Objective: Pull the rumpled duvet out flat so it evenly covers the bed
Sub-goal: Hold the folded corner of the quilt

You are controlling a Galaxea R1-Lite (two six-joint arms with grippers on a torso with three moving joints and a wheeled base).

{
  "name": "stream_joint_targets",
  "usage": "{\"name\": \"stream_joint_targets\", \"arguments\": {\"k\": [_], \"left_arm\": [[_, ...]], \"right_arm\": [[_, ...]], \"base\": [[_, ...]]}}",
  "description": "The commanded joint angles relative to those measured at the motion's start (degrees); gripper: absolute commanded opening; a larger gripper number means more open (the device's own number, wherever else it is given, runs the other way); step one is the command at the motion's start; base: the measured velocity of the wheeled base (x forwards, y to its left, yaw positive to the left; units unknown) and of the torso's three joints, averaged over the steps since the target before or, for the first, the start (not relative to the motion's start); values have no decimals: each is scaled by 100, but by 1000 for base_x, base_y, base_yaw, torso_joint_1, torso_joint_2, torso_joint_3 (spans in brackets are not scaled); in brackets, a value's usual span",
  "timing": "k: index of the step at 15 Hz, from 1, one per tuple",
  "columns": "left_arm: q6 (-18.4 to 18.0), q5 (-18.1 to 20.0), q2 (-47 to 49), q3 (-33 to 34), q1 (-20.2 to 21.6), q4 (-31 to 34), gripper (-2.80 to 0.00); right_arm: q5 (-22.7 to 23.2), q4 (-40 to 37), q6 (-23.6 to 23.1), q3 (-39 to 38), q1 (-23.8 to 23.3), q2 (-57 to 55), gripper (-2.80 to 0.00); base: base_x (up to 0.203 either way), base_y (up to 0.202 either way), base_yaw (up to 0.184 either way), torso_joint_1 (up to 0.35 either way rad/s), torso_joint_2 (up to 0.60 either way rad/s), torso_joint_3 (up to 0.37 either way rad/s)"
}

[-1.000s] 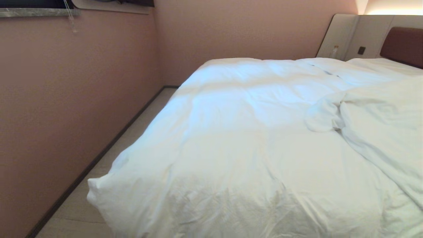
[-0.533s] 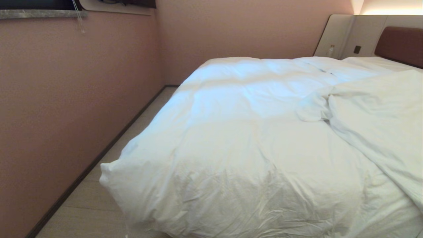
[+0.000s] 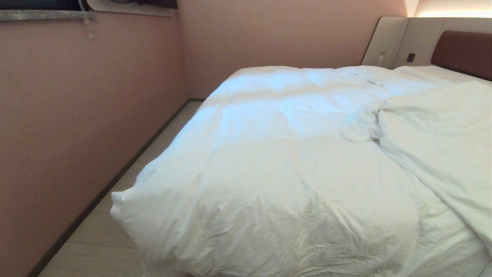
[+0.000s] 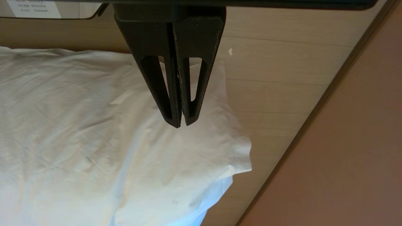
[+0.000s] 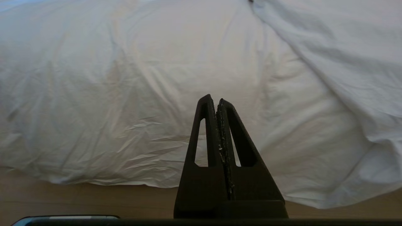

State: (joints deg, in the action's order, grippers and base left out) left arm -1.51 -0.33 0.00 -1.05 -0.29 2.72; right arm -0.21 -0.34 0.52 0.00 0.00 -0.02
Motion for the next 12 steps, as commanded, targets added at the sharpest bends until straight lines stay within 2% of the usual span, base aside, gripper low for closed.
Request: {"name": "stream_joint_targets", "arguments": {"k": [1, 12], "left_arm": [[-7, -2, 0, -1, 3, 0, -280], [2, -2, 0, -1, 1, 0, -280]], "right_arm": [[-5, -8, 0, 0, 0, 2, -280], [-5, -1, 0, 0, 0, 2, -280]], "base": [[3, -93, 8, -2, -2, -2], [0, -189, 0, 3, 2, 3]]}}
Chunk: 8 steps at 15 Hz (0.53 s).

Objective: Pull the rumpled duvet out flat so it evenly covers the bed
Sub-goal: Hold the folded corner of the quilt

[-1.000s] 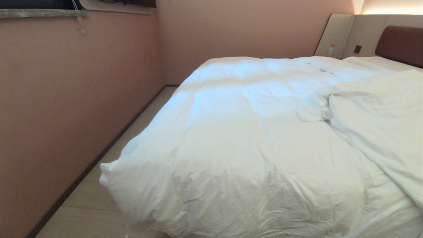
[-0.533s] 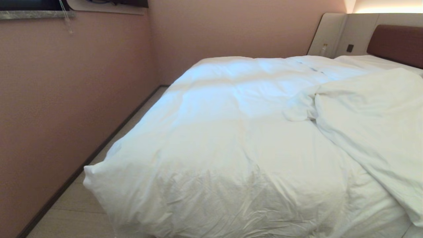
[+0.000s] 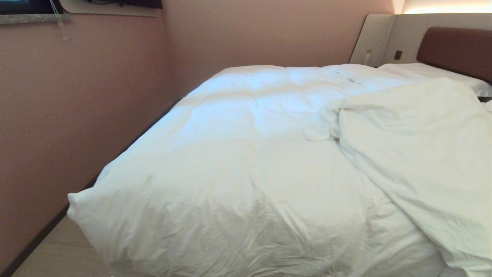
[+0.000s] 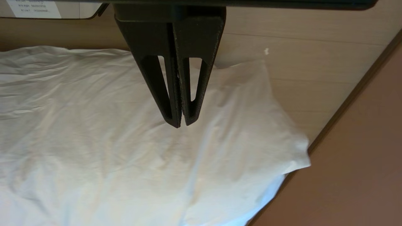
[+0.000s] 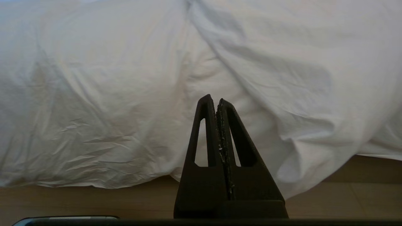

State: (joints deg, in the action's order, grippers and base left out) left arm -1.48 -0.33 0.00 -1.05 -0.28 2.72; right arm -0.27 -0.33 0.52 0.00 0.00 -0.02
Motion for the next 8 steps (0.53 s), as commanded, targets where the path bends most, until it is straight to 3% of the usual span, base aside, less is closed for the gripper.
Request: {"name": "stream_joint_targets", "arguments": {"k": [1, 8], "left_arm": [[5, -2, 0, -1, 1, 1, -280], [7, -11, 0, -1, 1, 1, -280]], "right_arm": [[0, -2, 0, 0, 0, 2, -280], [8, -2, 0, 0, 0, 2, -280]], "base": [[0, -195, -1, 2, 7, 2], [0, -195, 0, 3, 4, 3]]}}
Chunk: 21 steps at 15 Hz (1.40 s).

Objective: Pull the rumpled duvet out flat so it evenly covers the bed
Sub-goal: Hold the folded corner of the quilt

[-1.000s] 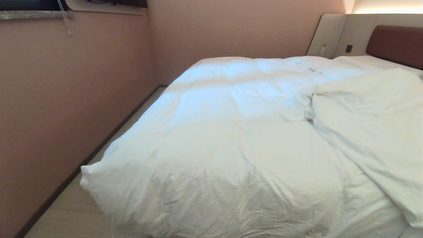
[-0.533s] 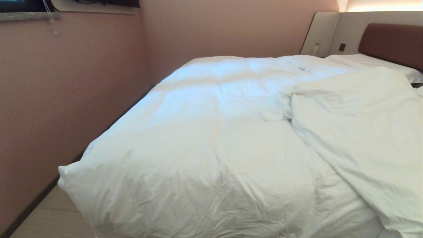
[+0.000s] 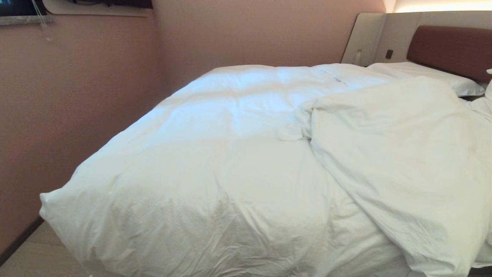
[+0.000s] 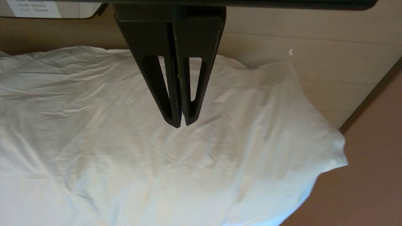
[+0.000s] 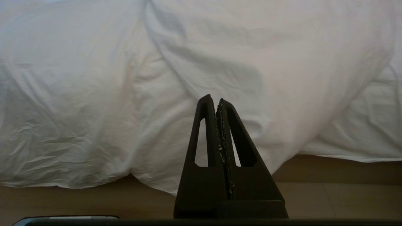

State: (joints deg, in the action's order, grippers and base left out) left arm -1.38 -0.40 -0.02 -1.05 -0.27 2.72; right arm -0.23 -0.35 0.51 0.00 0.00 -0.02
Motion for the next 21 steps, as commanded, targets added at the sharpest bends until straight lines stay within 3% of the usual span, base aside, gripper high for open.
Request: {"name": "stream_joint_targets", "arguments": {"k": [1, 11, 21], "left_arm": [[-3, 3, 2, -1, 0, 1, -280], [-3, 5, 2, -1, 0, 1, -280], [-12, 14, 2, -1, 0, 1, -280]], "right_arm": [[-3, -3, -4, 0, 0, 2, -280], [-3, 0, 2, 0, 0, 2, -280], [-3, 0, 2, 0, 0, 2, -280]], "base": [[0, -195, 2, 2, 2, 7], [0, -180, 0, 4, 1, 4], [0, 0, 0, 0, 0, 0]]}}
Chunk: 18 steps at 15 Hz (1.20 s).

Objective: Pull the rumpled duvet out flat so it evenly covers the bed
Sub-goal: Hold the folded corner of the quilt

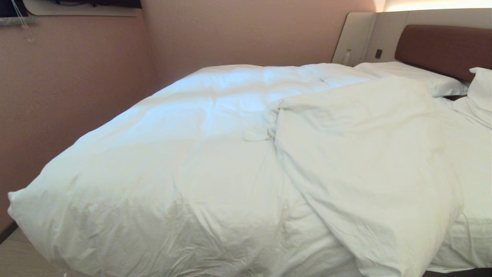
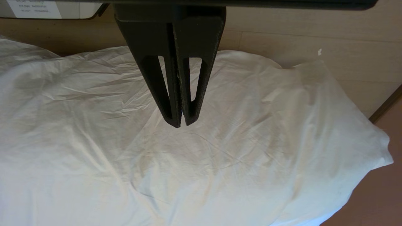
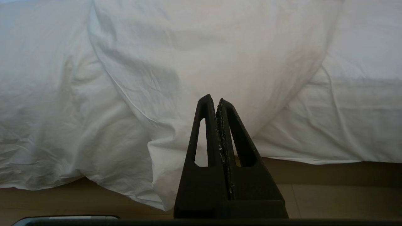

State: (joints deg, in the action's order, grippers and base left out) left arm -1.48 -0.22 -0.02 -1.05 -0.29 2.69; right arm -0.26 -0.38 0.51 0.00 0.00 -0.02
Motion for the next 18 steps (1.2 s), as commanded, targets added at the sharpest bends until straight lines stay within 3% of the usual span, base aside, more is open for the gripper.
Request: {"name": "stream_joint_targets", "arguments": {"k": [1, 7, 10, 14, 18], "left_arm": [[-2, -4, 2, -1, 3, 3, -280], [-2, -4, 2, -1, -6, 3, -280], [-2, -4, 2, -1, 3, 3, -280], [-2, -4, 2, -1, -6, 3, -280], [-2, -4, 2, -1, 3, 3, -280]], "right_arm": [[-1, 3, -13, 0, 0, 2, -280], [34, -194, -267, 124, 0, -6, -280], [514, -607, -302, 908, 0, -195, -280], [1186, -787, -33, 2130, 0, -2014, -280], [1448, -381, 52, 3412, 46, -4549, -280]], "base": [[0, 0, 0, 0, 0, 0], [0, 0, 0, 0, 0, 0], [0, 0, 0, 0, 0, 0], [0, 0, 0, 0, 0, 0], [0, 0, 0, 0, 0, 0]]}}
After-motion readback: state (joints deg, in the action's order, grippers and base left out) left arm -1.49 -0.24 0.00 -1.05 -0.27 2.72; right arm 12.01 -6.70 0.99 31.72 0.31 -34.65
